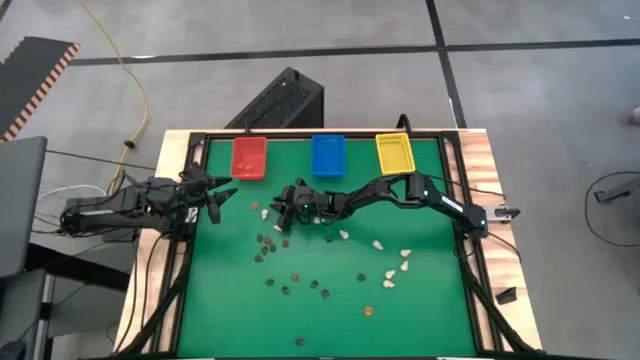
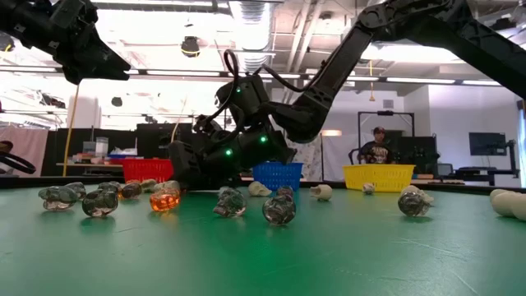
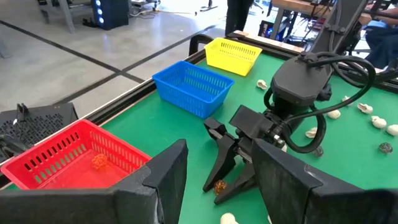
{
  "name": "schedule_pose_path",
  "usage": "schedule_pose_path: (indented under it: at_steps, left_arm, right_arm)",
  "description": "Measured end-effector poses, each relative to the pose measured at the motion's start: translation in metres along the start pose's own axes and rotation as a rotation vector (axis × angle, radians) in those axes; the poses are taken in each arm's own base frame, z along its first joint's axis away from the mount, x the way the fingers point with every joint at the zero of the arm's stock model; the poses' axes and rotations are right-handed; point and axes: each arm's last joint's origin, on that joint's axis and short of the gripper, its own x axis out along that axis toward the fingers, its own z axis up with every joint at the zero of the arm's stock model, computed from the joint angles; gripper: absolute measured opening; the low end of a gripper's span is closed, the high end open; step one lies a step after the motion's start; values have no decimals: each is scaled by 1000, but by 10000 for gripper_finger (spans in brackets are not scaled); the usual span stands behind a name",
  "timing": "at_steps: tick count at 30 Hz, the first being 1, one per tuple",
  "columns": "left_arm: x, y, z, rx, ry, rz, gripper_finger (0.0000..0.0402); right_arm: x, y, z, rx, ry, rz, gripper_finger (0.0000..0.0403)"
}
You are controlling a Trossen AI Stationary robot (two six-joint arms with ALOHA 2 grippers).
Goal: Sort Halloween decoration
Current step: Put the orange pumpkin toy into the red bin
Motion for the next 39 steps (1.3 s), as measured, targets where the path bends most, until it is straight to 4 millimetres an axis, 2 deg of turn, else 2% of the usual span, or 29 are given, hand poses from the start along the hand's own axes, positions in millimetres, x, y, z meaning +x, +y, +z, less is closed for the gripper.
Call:
schedule_pose_path:
  at_steps: [8,18,25,33,39]
  left_arm:
    - [0,0,0,0,0,0,169]
    - [0,0,0,0,0,0,169]
    - [0,0,0,1,0,0,169]
    - [0,0,0,1,0,0,169]
    - [0,0,0,1,0,0,169]
  right_arm:
    - [-2,1,4,19,7,3,123]
    - [-12,1,25,20,-13,20,123]
    - [-11,-1,37,23,-40,18,123]
    - [-7,7,74,-45,-78,13,123]
    - [-6,-3,107,-49,-158,-12,123]
